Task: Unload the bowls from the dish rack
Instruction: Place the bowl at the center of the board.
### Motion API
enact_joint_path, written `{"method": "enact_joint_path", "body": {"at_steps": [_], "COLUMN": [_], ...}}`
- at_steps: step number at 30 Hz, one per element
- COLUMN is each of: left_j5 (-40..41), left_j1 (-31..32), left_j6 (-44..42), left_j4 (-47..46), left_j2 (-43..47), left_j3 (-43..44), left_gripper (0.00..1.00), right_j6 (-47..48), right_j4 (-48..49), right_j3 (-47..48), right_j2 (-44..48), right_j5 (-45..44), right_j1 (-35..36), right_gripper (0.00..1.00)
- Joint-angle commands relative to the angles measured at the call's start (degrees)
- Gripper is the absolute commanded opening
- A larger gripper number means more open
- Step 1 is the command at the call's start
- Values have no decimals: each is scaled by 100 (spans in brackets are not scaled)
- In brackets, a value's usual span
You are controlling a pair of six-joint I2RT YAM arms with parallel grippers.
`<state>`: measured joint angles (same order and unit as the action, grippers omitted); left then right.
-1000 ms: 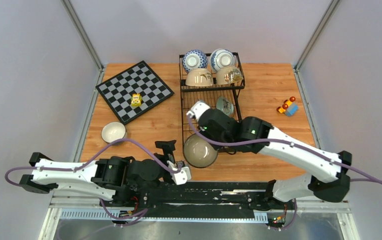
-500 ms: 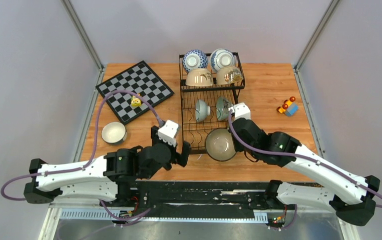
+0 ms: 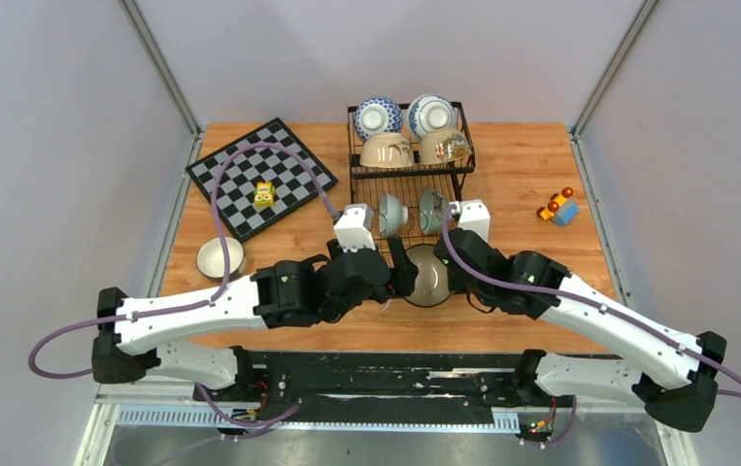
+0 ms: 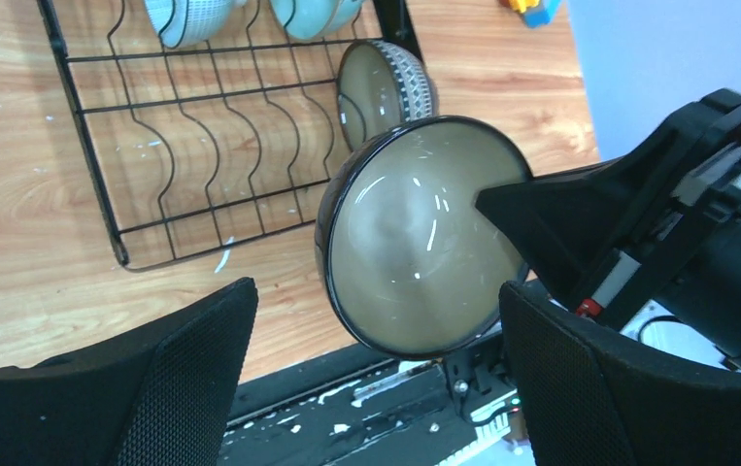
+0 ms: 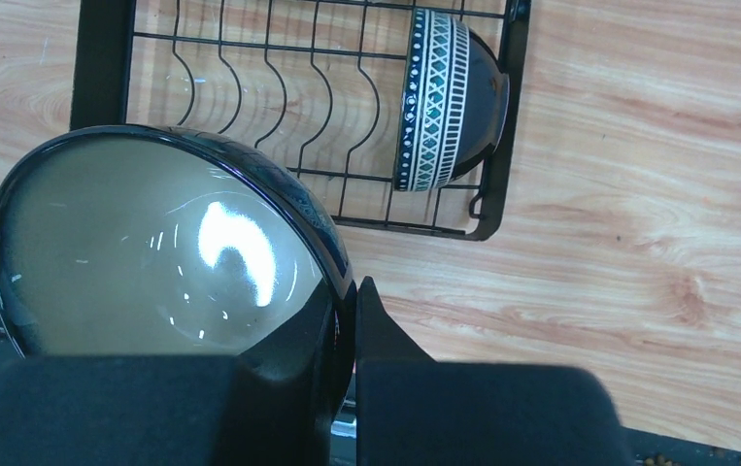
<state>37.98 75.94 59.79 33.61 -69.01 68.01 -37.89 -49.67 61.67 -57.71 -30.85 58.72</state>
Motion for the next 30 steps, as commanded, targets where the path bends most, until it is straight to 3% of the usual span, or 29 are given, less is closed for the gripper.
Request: {"method": "enact_joint_path", "body": {"at_steps": [1,7,13,19,30], "left_j5": [225,488,217,217,126], "left_j1": [-18,-76,-214,-263,-265], "left_j6": [319,291,216,247,271], "left_j4": [601,1044,804,775,722], "left_j2": [-319,-808,-1016,-1064,-1176], "left_j3": [291,657,550,525,443], "left_gripper": [92,78,69,39,35], "right_j6": [-541,-678,-754,-793,-834], "right_j4": [40,-14,-58,-69,6], "right_j3": [330,457,478,454,485], "right_j2": [32,28,41,23,-50], "right_j5": [52,138,144,109,166], "right_j1": [-78,-71,-71,-71,-71], "right_gripper": [0,0,0,0,0]}}
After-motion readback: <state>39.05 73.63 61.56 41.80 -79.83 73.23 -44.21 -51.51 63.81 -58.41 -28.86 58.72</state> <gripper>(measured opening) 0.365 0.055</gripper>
